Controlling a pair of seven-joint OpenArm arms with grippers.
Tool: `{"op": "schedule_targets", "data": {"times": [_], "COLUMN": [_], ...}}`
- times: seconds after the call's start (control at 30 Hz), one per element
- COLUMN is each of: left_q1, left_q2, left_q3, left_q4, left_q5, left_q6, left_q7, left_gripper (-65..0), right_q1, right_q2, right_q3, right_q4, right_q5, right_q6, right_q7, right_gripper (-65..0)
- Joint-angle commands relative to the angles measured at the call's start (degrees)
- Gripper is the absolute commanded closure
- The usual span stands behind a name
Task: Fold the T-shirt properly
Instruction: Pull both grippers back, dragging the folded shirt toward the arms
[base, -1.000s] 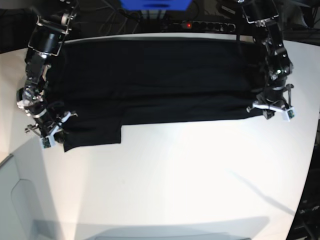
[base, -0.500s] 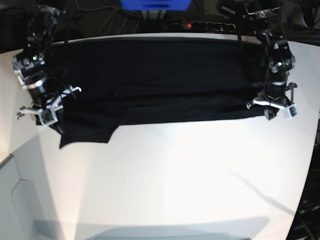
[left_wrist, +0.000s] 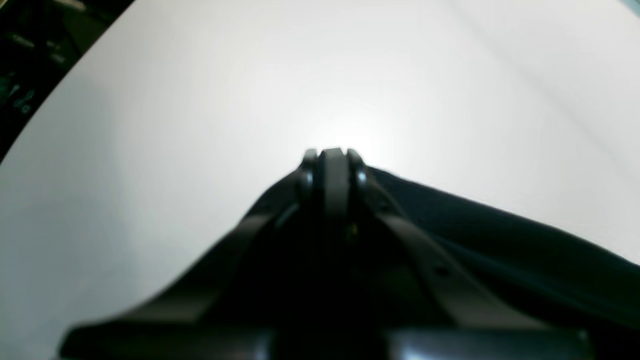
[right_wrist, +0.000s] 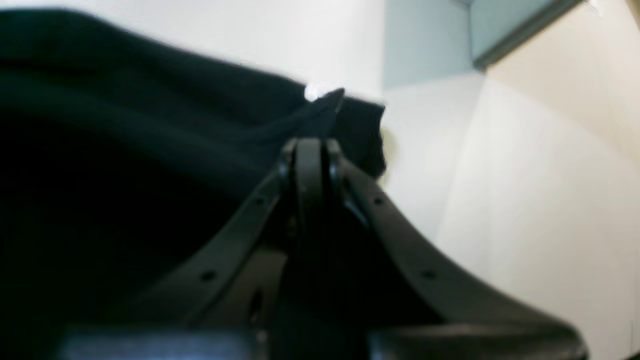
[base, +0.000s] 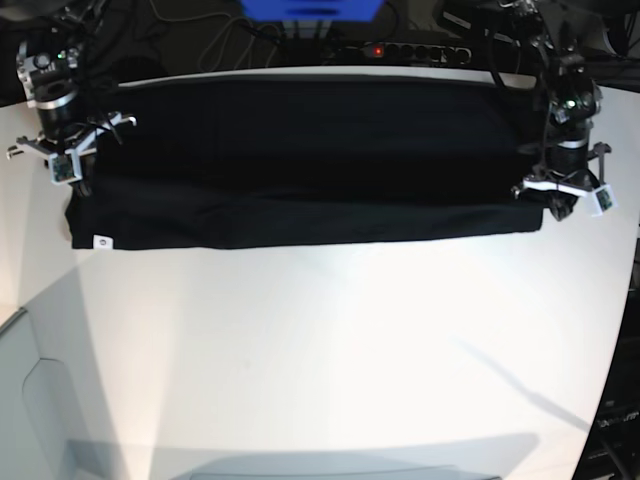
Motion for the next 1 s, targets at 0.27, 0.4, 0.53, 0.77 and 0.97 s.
{"op": "schedule_targets", "data": {"times": [0.27,0.4,0.53,0.77,0.97], "left_q1": [0.9,0.9,0.7,0.5,0.5], "left_q2": [-1.1,-1.2,-1.2,-1.2,-1.2], "left_q3": [-0.5,-0.5,-0.5,-0.4,-0.4], "left_q4": [1.1,1.1,0.7,0.7,0.7], "left_q5": [0.0,0.0,0.0,0.0,0.0], "left_q6": [-0.2,-0.2,-0.2,-0.2,-0.2], "left_q7": [-1.5,-1.5,-1.5,-1.5,-1.5], "left_gripper": [0.0,0.0,0.0,0.0,0.0], "right_q1": [-3.6,-6.2,-9.4,-13.5,-16.3], "right_q2": [0.7,0.7,0.5,0.5,0.7], "right_q3": [2.5,3.0,2.6,2.6,2.6], "right_q4": [1.3,1.4,1.4,2.0,2.1], "right_q5": [0.6,0.6,0.6,0.6,0.6], "right_q6": [0.1,0.1,0.1,0.1,0.1], "right_q7": [1.7,1.8,1.8,1.8,1.9], "right_gripper": [0.0,0.0,0.0,0.0,0.0]}}
